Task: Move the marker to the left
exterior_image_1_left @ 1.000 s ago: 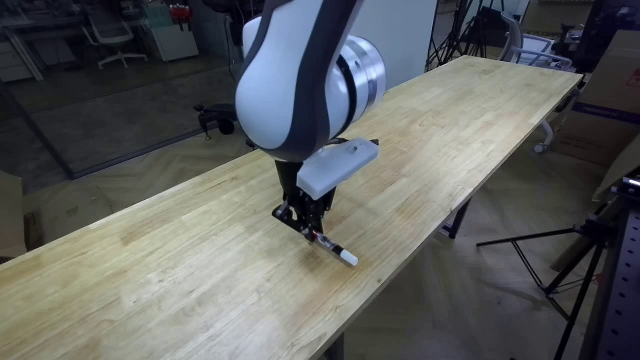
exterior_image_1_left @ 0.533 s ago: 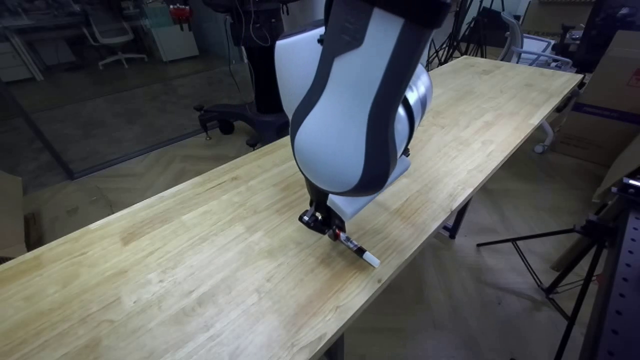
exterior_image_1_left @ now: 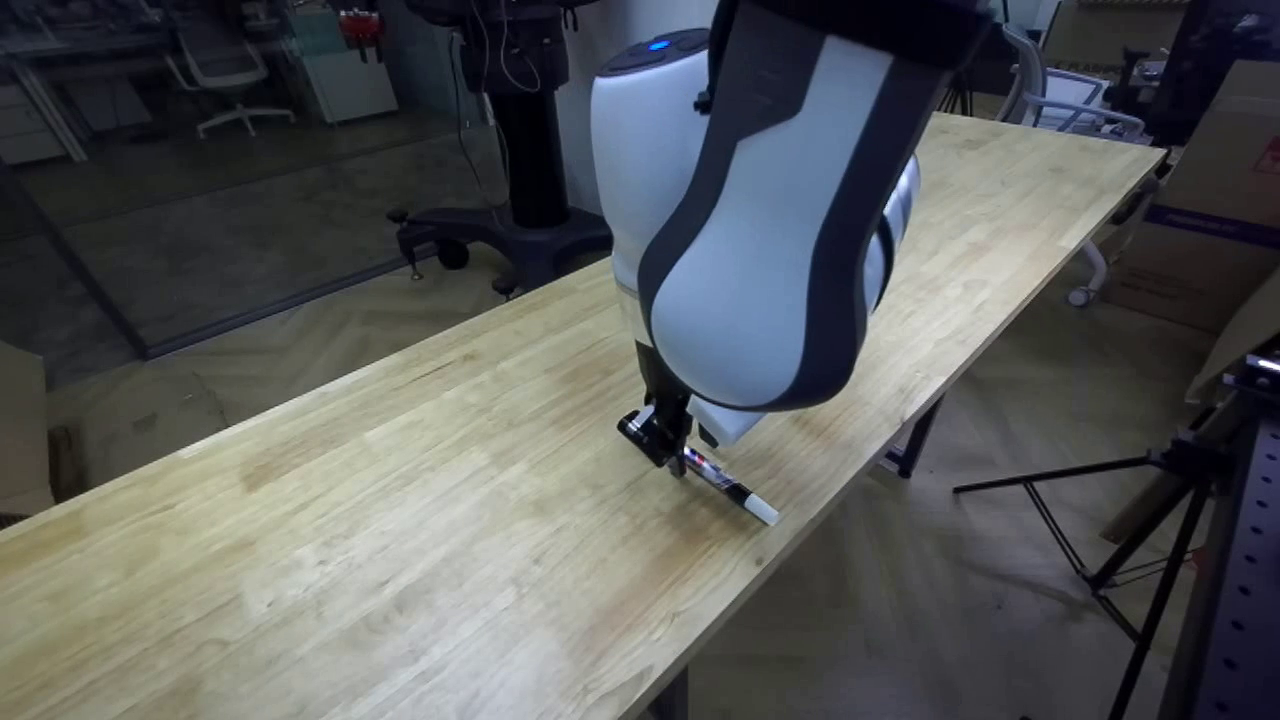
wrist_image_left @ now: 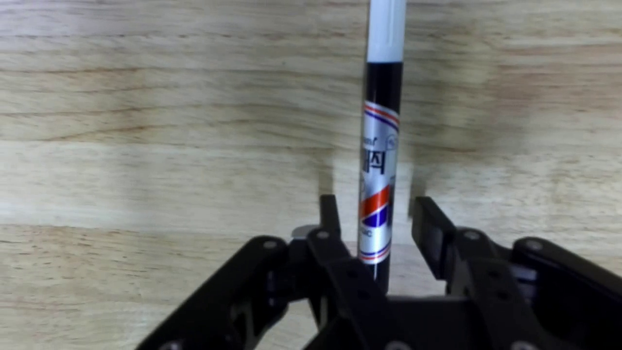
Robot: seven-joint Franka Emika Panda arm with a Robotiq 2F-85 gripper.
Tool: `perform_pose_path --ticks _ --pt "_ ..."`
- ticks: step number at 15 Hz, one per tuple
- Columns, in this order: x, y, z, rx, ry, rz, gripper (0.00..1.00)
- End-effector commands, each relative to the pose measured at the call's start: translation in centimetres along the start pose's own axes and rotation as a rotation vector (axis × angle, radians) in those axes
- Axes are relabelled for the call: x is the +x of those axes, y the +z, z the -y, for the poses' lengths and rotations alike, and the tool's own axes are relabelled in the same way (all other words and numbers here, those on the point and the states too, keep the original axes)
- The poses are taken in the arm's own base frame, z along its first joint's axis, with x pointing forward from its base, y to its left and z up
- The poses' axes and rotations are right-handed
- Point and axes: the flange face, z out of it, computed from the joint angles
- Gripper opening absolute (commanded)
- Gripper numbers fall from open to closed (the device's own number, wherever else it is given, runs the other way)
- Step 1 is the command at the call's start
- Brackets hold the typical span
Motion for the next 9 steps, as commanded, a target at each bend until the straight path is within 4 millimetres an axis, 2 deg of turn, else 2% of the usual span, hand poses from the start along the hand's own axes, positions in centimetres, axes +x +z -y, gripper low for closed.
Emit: perform_pose_path --ticks 1,4,9 --pt "-0.8 -2.0 -0.5 -0.001 0.036 -0.043 0.77" --pt "-0.8 -3.8 -0.7 -0.005 0.045 -0.074 0.97" --pt "-1.2 -7.5 -0.3 0.033 0.072 -0.090 1.00"
